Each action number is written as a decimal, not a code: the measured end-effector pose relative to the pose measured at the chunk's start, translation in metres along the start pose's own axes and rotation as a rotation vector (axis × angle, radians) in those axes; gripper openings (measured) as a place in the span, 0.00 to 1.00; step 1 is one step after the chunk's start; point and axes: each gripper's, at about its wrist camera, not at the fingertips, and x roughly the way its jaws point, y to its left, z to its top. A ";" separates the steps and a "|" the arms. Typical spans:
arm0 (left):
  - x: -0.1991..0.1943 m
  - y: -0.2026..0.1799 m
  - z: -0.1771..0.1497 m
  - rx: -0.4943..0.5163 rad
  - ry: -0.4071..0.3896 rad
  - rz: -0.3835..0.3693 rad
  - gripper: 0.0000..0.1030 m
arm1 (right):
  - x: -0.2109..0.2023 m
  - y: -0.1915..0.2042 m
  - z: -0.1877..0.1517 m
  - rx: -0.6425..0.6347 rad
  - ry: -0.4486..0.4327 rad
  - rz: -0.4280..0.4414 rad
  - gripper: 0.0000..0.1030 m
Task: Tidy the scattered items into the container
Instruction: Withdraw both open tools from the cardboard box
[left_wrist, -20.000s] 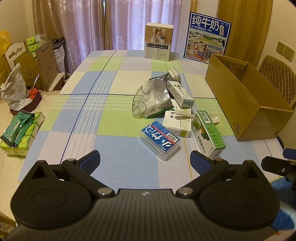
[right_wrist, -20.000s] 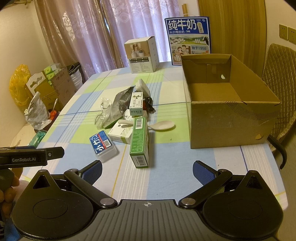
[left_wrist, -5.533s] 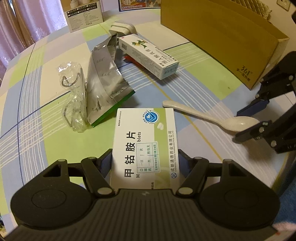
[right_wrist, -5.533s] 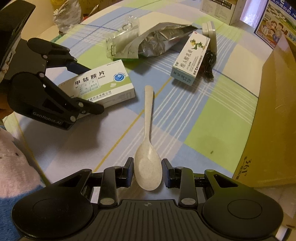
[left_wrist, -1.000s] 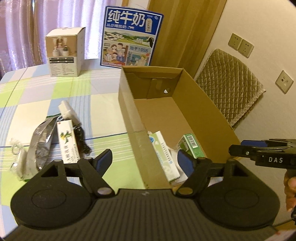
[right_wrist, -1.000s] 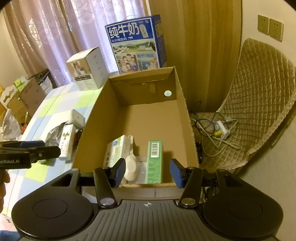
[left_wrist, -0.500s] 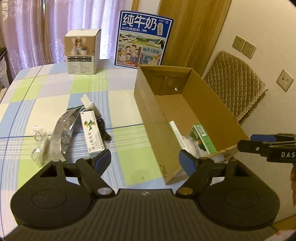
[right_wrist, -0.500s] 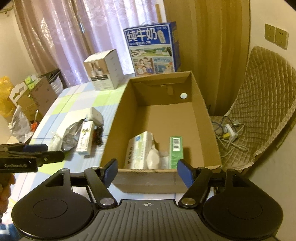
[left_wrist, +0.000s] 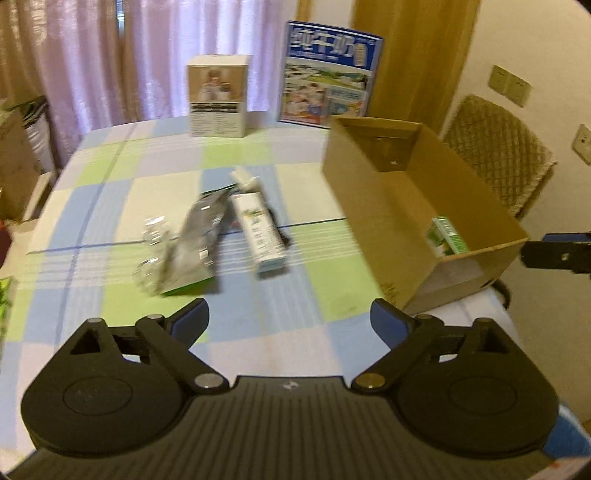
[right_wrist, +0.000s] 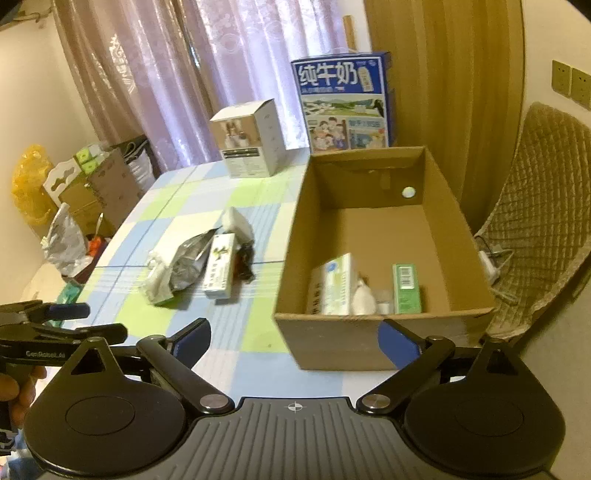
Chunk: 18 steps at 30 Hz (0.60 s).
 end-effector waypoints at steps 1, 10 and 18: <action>-0.004 0.007 -0.004 -0.003 0.000 0.010 0.91 | 0.000 0.003 -0.002 0.000 -0.001 0.005 0.93; -0.023 0.059 -0.029 -0.034 0.015 0.103 0.93 | 0.007 0.043 -0.010 -0.023 0.004 0.073 0.96; -0.026 0.083 -0.042 -0.058 0.028 0.118 0.95 | 0.025 0.072 -0.023 -0.053 0.047 0.119 0.97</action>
